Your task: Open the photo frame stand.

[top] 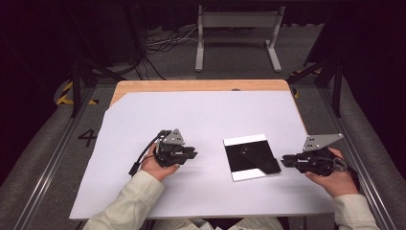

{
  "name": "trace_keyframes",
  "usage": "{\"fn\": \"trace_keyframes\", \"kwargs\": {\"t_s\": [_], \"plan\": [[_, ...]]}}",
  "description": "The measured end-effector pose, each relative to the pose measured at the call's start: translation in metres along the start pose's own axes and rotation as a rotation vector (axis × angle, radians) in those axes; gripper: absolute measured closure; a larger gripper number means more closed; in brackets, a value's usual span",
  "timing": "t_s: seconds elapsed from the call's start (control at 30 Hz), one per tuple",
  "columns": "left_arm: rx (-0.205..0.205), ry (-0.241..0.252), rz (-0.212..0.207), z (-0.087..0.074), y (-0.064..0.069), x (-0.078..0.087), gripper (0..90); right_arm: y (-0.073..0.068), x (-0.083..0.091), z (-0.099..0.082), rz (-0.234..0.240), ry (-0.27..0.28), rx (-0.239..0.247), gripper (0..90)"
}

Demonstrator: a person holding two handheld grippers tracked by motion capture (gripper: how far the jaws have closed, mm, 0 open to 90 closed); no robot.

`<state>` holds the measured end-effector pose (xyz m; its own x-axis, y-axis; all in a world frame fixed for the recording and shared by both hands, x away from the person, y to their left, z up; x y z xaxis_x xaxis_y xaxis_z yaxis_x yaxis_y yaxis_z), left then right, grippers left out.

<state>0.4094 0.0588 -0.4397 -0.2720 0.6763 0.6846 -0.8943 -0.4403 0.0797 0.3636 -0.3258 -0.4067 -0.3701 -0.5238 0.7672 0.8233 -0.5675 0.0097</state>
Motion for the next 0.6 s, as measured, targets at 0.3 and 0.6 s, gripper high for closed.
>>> {"fn": "trace_keyframes", "kwargs": {"t_s": [0.3, 0.6], "plan": [[-0.012, -0.013, 0.004, 0.000, 0.001, -0.003, 75.8, 0.000, -0.007, -0.004, 0.014, -0.050, 0.002, 76.7], [-0.012, -0.014, 0.001, -0.001, 0.001, -0.004, 75.8, -0.002, -0.014, -0.009, 0.033, -0.107, 0.006, 76.7]]}}
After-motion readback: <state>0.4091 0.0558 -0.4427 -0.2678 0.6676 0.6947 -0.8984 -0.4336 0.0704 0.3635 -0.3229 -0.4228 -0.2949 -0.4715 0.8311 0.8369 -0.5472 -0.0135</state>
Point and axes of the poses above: each handheld gripper's, and its own axes: x roughly backward along the jaws, z roughly out of its top, y roughly to its right, the point moved 5 cm from there along -x, roughly forward along the jaws, and after that the axes turned 3 degrees about -y, right-handed, at the moved point
